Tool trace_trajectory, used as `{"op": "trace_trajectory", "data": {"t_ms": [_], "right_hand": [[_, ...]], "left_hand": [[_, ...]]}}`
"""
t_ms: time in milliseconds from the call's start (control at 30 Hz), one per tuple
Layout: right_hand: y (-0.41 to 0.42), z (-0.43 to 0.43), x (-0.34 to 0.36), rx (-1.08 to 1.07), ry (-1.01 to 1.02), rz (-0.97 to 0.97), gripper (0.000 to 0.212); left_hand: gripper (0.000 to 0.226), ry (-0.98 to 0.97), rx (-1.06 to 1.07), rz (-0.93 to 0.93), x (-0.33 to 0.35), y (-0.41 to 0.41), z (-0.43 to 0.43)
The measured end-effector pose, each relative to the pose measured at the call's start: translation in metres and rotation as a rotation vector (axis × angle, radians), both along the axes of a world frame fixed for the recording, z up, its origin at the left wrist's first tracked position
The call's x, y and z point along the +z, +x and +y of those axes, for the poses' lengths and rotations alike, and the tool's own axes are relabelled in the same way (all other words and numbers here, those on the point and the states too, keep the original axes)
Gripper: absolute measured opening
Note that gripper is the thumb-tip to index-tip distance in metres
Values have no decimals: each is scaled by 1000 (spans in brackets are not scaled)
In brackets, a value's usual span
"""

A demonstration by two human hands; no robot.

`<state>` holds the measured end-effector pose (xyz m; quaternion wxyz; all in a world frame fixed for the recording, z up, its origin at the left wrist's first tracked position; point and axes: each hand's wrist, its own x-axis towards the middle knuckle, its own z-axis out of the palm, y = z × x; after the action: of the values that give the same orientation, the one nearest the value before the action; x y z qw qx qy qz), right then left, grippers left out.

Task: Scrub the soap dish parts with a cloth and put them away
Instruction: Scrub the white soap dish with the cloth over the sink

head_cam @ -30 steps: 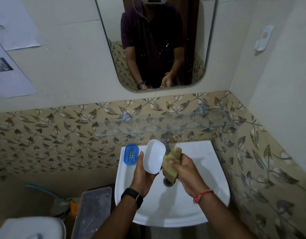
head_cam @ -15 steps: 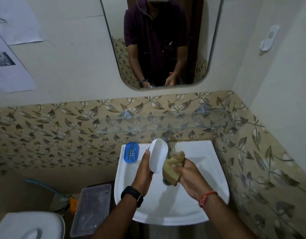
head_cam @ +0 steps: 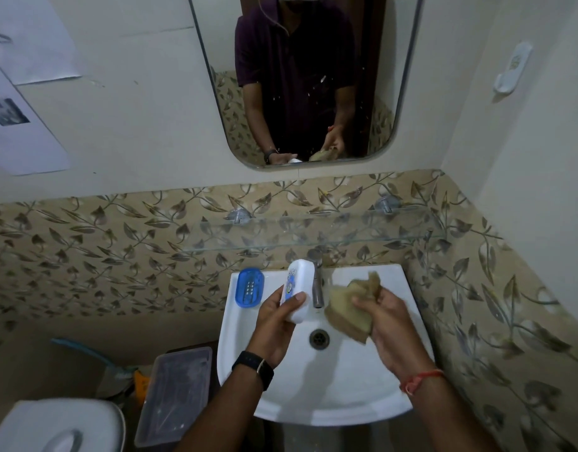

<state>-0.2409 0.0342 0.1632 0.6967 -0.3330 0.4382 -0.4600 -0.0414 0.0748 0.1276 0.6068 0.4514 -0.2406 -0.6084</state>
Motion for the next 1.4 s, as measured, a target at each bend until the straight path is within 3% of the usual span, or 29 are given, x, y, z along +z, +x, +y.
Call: {"op": "trace_trajectory", "data": {"t_ms": [167, 233, 300, 400, 600, 767, 1033, 1200, 1267, 1400], "right_hand": [[24, -20, 27, -68, -426, 309, 17], [37, -11, 25, -31, -516, 442, 15], [47, 8, 15, -9, -568, 541, 31], [52, 46, -7, 8, -541, 575, 54], [56, 27, -3, -152, -421, 518, 52], [48, -13, 19, -110, -402, 470, 52], [53, 51, -29, -171, -343, 539, 47], [62, 51, -35, -271, -168, 431, 40], [61, 40, -28, -311, -102, 303, 33], [58, 39, -23, -224, 9, 96, 12]], "left_hand": [[73, 27, 60, -19, 4, -12, -4], [63, 10, 70, -6, 5, -20, -7], [48, 8, 113, 13, 4, -24, -11], [45, 26, 170, 8, 4, -22, -13], [49, 0, 193, -85, 5, -28, -8], [50, -20, 153, -152, 3, -36, -4], [41, -34, 266, -217, 5, -38, -11], [38, 25, 266, -45, 4, -37, -12], [38, 35, 253, 42, 5, -40, -12], [34, 28, 234, 71, 9, -41, -15]]}}
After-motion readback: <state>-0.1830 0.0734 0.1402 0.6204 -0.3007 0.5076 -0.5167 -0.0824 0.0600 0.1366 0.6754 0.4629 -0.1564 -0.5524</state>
